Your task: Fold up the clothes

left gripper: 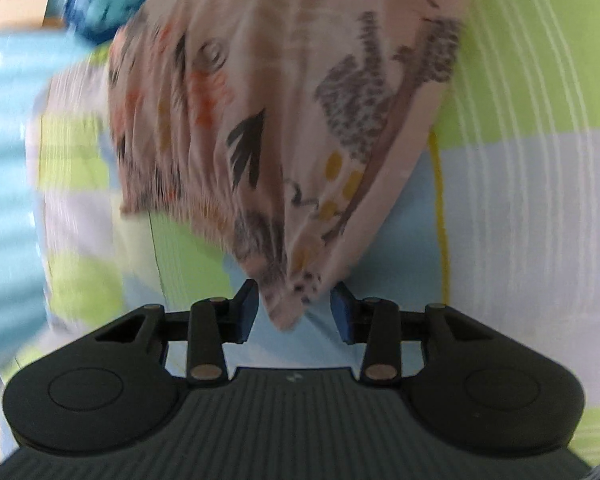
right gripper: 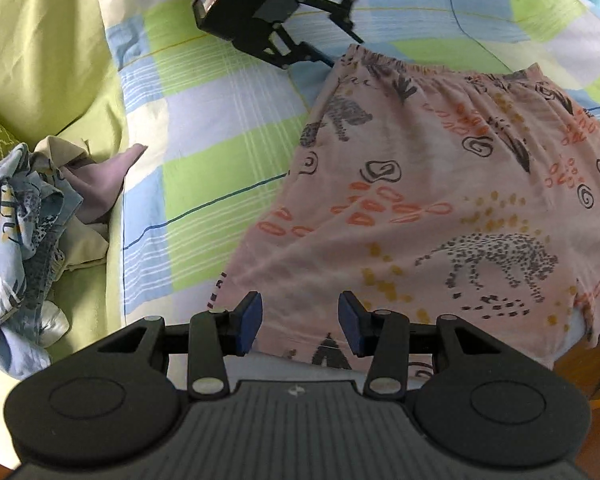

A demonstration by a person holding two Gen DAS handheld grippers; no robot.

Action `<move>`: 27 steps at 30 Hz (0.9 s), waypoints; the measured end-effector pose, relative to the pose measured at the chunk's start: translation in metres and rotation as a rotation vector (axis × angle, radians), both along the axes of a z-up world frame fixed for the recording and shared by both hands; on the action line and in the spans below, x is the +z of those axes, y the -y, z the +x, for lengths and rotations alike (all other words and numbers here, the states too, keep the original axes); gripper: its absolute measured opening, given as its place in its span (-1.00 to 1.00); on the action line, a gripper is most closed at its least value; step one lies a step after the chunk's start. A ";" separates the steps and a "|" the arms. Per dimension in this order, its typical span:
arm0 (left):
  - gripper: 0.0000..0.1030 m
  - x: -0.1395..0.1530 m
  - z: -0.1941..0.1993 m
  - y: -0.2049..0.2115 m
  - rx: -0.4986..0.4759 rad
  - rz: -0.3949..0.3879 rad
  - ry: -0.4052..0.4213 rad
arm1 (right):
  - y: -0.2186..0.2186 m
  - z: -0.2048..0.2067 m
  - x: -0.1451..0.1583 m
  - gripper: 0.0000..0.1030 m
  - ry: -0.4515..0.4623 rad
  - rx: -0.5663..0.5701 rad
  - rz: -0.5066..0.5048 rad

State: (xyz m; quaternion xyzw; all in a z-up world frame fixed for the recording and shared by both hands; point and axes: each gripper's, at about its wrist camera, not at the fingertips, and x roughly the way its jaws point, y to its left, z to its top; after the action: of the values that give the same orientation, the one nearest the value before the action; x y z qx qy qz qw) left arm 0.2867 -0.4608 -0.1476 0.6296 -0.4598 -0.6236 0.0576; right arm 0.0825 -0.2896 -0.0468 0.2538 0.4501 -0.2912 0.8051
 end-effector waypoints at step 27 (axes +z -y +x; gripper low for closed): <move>-0.94 0.017 -0.026 0.017 0.279 0.146 -0.068 | -0.064 0.043 -0.034 -0.91 -0.112 0.229 -0.232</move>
State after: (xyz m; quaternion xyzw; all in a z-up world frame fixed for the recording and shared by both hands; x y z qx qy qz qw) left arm 0.2609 -0.4780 -0.1310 0.6683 -0.3192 -0.6624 0.1133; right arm 0.1259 -0.2253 -0.0804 0.0895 0.4834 -0.2612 0.8307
